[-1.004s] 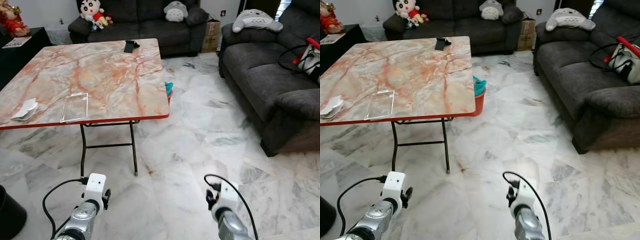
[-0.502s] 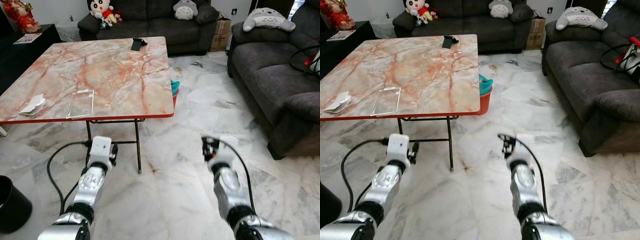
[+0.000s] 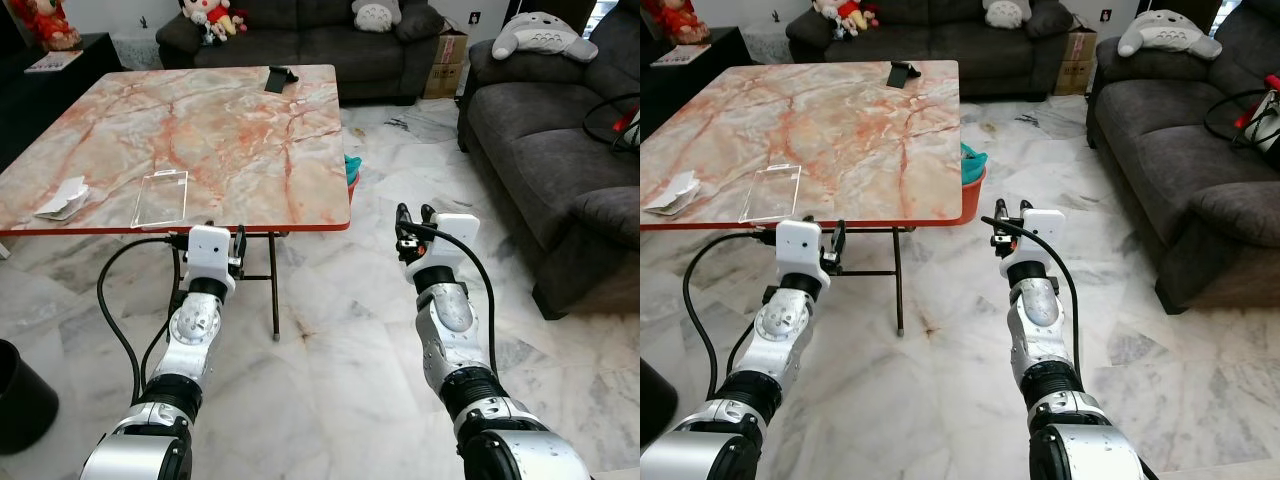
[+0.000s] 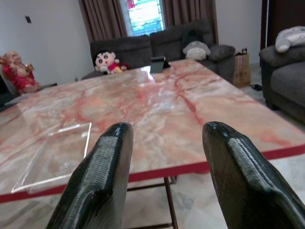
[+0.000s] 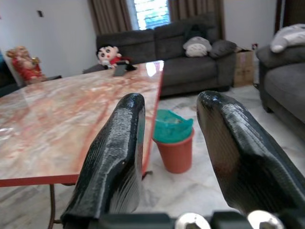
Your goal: Picking trash to rubbish bin
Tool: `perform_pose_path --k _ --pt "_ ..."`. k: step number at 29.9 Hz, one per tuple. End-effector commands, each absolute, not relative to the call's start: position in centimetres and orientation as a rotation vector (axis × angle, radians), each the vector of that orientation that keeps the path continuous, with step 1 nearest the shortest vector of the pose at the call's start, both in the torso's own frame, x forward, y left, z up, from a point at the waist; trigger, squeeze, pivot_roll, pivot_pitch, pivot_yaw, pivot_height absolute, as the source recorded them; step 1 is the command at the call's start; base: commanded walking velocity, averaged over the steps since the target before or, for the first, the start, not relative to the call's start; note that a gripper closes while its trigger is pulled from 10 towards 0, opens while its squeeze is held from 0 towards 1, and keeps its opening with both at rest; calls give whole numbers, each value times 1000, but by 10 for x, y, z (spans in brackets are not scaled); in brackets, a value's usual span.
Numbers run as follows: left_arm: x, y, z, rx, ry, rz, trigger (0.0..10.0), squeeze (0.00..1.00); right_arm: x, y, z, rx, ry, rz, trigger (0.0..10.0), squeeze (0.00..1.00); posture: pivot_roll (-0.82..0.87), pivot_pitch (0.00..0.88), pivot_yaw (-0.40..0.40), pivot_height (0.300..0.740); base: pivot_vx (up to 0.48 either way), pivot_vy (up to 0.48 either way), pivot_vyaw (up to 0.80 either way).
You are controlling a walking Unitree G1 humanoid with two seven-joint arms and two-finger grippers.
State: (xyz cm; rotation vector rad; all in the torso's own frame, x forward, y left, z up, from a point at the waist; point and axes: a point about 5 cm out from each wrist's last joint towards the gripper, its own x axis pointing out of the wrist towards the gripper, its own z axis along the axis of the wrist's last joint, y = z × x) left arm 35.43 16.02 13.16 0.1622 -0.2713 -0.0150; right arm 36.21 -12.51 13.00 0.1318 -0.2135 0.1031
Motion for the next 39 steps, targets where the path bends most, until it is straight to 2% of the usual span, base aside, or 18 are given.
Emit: perform_pose_path --k 1,11,17,24,32,39 --pt "356 159 141 146 -306 -3 10000 0 364 -117 139 132 -244 135 10000 0 153 0 -4 740 0 0 0" --pt "351 158 134 129 -283 11 10000 0 362 -112 136 133 -226 160 10000 0 167 0 -16 740 0 0 0" --pt "351 156 136 129 -288 6 10000 0 362 -109 137 119 -235 178 10000 0 167 0 -14 740 334 0 67" --pt "351 157 138 129 -296 5 10000 0 361 -107 138 118 -242 186 10000 0 171 0 -12 740 345 0 800" --pt "351 158 139 132 -299 9 10000 0 361 -106 138 126 -242 190 10000 0 171 0 -8 740 346 0 0" --pt "351 158 142 133 -303 9 10000 0 360 -105 139 126 -247 188 10000 0 175 0 -4 740 347 0 465"
